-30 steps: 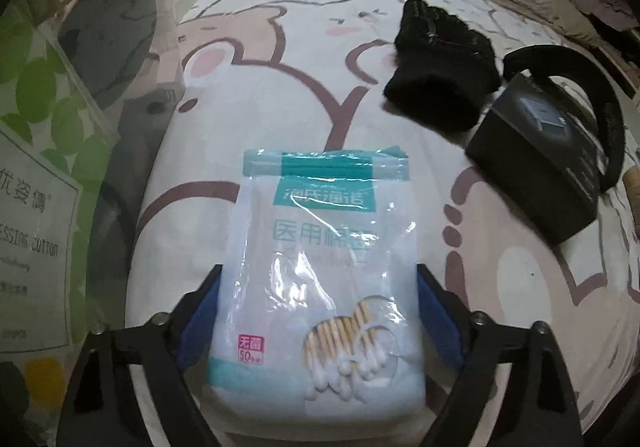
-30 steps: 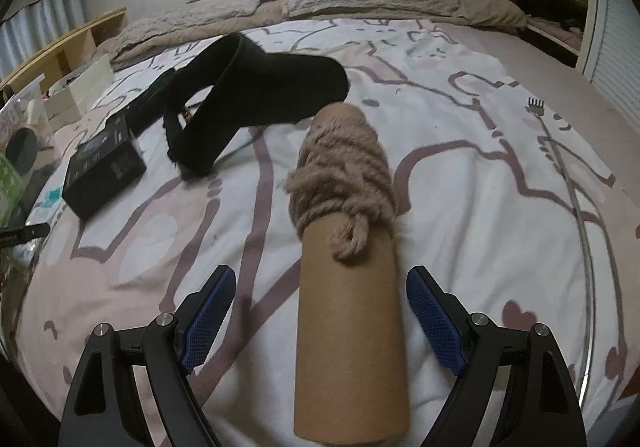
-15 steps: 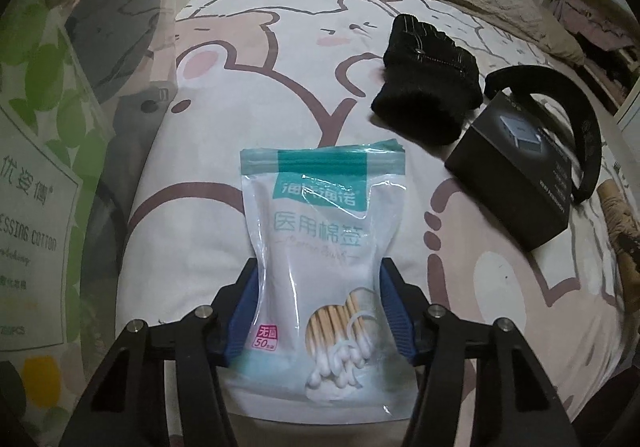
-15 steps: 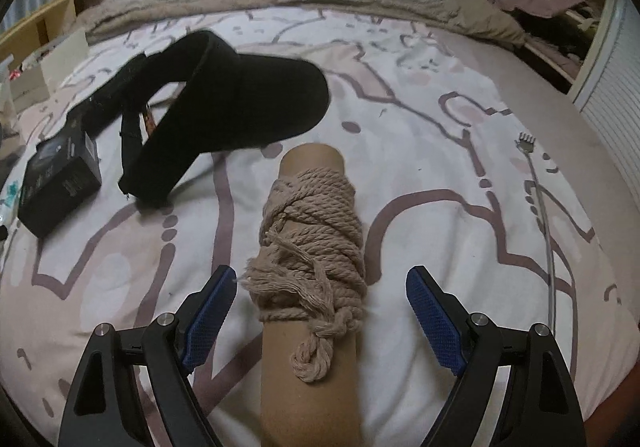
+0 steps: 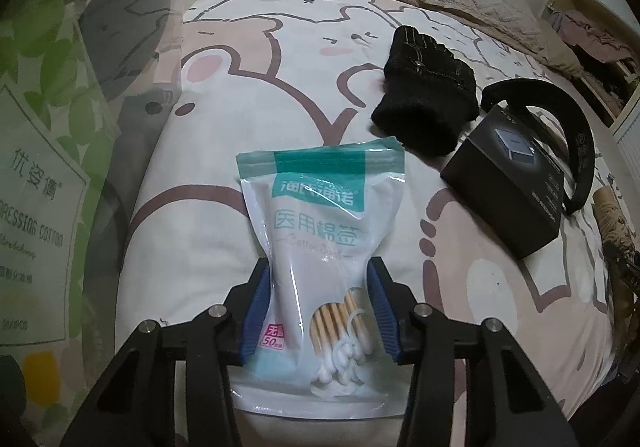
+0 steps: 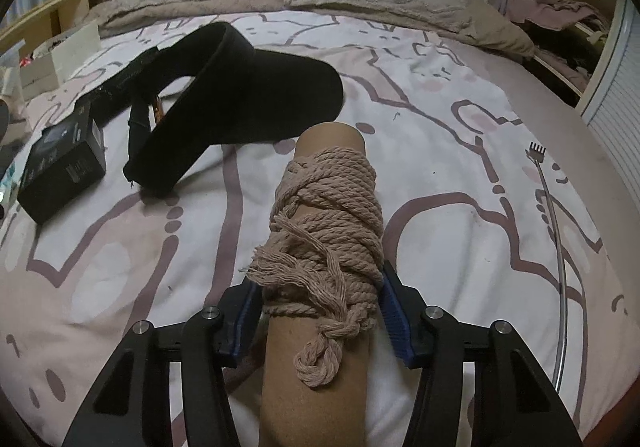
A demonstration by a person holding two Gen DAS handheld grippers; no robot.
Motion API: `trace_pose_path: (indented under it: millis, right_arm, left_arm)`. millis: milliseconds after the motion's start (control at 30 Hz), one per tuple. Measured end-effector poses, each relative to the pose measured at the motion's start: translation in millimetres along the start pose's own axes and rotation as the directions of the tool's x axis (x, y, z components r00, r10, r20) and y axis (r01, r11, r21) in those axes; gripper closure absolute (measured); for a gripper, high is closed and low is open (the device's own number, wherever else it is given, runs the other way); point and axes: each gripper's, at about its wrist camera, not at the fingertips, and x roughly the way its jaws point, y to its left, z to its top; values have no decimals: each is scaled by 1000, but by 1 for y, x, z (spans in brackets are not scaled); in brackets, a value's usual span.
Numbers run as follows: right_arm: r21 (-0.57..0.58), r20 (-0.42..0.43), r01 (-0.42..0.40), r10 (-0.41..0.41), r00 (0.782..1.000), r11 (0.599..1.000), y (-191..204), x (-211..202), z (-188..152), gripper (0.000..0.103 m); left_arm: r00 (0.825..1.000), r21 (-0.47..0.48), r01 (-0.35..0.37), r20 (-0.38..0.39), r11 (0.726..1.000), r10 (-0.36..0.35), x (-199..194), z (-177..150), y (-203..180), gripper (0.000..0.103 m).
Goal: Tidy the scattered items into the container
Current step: 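Grasp the cotton swab bag with the left tool while the right tool holds the tube, then carry the swab bag and tube toward the clear plastic bin with both tools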
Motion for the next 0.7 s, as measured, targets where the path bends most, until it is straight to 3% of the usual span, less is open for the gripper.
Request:
trace_pose_path:
  millis: [367,700]
  right_arm:
    - [72,91,-85,78,993,994,-1,-39,5,48]
    - [86,86,-128,120,989,988,7,-49,-4,48]
  left_arm:
    - [998,14,32,56,999,-33,-21,-3,-11,58]
    - [990,41,68,120,997,-73,-48,-15,-30,58]
